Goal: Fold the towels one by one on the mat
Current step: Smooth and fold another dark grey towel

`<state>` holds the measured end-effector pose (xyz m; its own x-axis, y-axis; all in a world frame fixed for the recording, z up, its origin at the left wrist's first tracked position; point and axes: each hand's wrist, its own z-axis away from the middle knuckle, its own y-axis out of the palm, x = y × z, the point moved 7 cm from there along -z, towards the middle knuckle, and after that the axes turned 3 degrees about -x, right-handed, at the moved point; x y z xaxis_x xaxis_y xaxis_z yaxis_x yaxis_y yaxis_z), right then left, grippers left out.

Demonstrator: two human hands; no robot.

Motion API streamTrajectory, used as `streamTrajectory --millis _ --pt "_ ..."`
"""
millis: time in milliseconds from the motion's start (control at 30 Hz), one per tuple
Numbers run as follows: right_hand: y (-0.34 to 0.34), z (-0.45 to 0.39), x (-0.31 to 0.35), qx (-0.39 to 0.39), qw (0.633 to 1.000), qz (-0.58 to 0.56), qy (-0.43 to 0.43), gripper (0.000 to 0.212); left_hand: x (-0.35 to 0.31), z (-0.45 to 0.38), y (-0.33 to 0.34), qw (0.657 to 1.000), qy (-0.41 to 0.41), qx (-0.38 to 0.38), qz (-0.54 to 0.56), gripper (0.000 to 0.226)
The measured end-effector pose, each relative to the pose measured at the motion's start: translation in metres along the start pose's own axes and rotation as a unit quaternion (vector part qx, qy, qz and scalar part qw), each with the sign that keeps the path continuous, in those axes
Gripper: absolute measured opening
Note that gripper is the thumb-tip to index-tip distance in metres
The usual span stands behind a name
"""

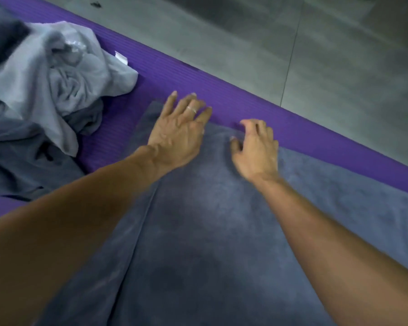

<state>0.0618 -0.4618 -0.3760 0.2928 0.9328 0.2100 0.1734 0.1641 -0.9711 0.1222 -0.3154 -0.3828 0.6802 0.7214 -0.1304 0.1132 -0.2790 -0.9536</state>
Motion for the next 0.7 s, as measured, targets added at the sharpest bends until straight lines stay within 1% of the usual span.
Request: streamTrajectory --millis 33,67,100,133,167,233,267,300,333,400,433,467,533,600,633,700 --pt "0.002 0.017 0.002 0.005 0.999 -0.007 -0.042 0.052 -0.013 0.004 0.010 0.999 0.008 0.029 0.019 0.055" --pt "0.009 0.034 0.000 0.038 0.996 0.005 -0.085 0.058 -0.023 0.010 0.024 0.997 0.000 0.076 0.022 0.062" --pt "0.017 0.048 -0.010 0.085 0.990 0.037 -0.110 0.064 -0.027 0.015 0.035 0.994 -0.011 0.112 0.008 0.069" --pt "0.023 0.054 -0.031 0.118 0.985 0.070 -0.104 0.068 -0.027 0.020 0.042 0.991 -0.022 0.130 -0.009 0.074" --pt "0.024 0.052 -0.061 0.143 0.983 0.097 -0.061 0.068 -0.027 0.022 0.044 0.990 -0.033 0.138 -0.022 0.076" --pt "0.014 0.042 -0.122 0.170 0.976 0.113 0.071 0.066 -0.030 0.018 0.040 0.987 -0.046 0.151 -0.034 0.074" --pt "0.008 0.037 -0.138 0.173 0.974 0.107 0.099 0.066 -0.035 0.015 0.037 0.986 -0.044 0.156 -0.044 0.071" --pt "0.002 0.036 -0.144 0.160 0.978 0.097 0.092 0.065 -0.046 0.010 0.033 0.988 -0.025 0.146 -0.047 0.067" --pt "-0.004 0.037 -0.139 0.136 0.986 0.082 0.058 0.064 -0.063 0.007 0.030 0.991 0.016 0.128 -0.040 0.062" --pt "-0.016 0.050 -0.125 0.082 0.996 0.033 -0.008 0.061 -0.114 0.003 0.027 0.987 0.124 0.099 -0.005 0.057" --pt "-0.020 0.060 -0.126 0.069 0.997 0.018 -0.022 0.062 -0.140 0.000 0.030 0.982 0.163 0.095 0.011 0.056" --pt "-0.022 0.070 -0.135 0.064 0.998 0.014 -0.021 0.064 -0.164 -0.005 0.036 0.977 0.176 0.120 0.023 0.055" --pt "-0.021 0.084 -0.180 0.082 0.996 0.023 0.024 0.067 -0.206 -0.017 0.054 0.971 0.152 0.182 0.041 0.055" --pt "-0.022 0.093 -0.239 0.104 0.991 0.059 0.066 0.072 -0.237 -0.030 0.067 0.970 0.103 0.218 0.043 0.059" --pt "-0.025 0.095 -0.266 0.109 0.988 0.080 0.080 0.074 -0.250 -0.035 0.073 0.971 0.068 0.227 0.040 0.064" --pt "-0.034 0.093 -0.308 0.107 0.981 0.100 0.124 0.068 -0.273 -0.039 0.083 0.971 -0.027 0.235 0.031 0.075"
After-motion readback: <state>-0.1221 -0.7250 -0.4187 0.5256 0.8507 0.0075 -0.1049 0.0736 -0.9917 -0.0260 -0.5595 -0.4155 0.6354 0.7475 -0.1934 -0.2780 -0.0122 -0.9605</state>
